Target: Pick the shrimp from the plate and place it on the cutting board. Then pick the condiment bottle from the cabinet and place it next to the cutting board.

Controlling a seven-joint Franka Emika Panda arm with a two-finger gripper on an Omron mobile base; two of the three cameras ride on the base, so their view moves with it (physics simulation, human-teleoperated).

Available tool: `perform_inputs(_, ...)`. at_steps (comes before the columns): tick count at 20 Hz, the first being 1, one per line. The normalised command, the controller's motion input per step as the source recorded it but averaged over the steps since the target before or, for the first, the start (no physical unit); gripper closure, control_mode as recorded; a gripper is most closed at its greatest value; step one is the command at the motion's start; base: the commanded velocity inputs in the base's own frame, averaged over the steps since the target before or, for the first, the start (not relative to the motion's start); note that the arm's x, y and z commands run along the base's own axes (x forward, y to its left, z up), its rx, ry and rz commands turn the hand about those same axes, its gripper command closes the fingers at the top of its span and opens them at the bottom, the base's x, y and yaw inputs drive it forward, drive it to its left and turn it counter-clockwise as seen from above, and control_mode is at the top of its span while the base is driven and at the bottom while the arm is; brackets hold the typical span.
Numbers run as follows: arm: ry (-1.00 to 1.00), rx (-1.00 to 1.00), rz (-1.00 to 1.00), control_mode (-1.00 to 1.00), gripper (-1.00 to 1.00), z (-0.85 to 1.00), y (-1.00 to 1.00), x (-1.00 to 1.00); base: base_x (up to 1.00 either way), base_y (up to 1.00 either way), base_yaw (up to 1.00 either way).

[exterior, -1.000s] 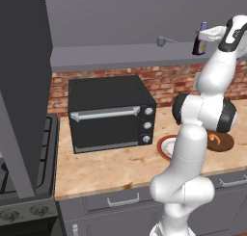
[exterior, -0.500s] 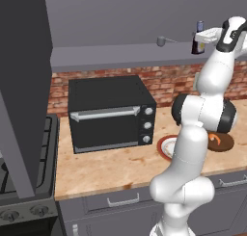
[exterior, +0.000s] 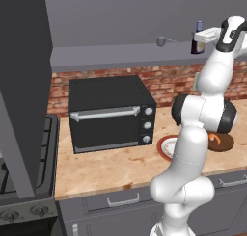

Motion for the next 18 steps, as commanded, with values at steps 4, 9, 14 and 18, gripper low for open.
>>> perform_inputs(4,0.00,0.00,0.00,-1.00,1.00,0.14,0.00,-0.25,0.00,0.00,0.00)
perform_inputs(9,0.00,0.00,0.00,-1.00,1.00,0.21,-0.06,-0.37,0.00,0.00,0.00)
perform_inputs(14,-0.01,0.00,0.00,-1.00,1.00,0.07,-0.01,-0.36,0.00,0.00,0.00)
perform_inputs(18,-0.06,-0.01,0.00,-1.00,1.00,0.00,0.02,-0.36,0.00,0.00,0.00)
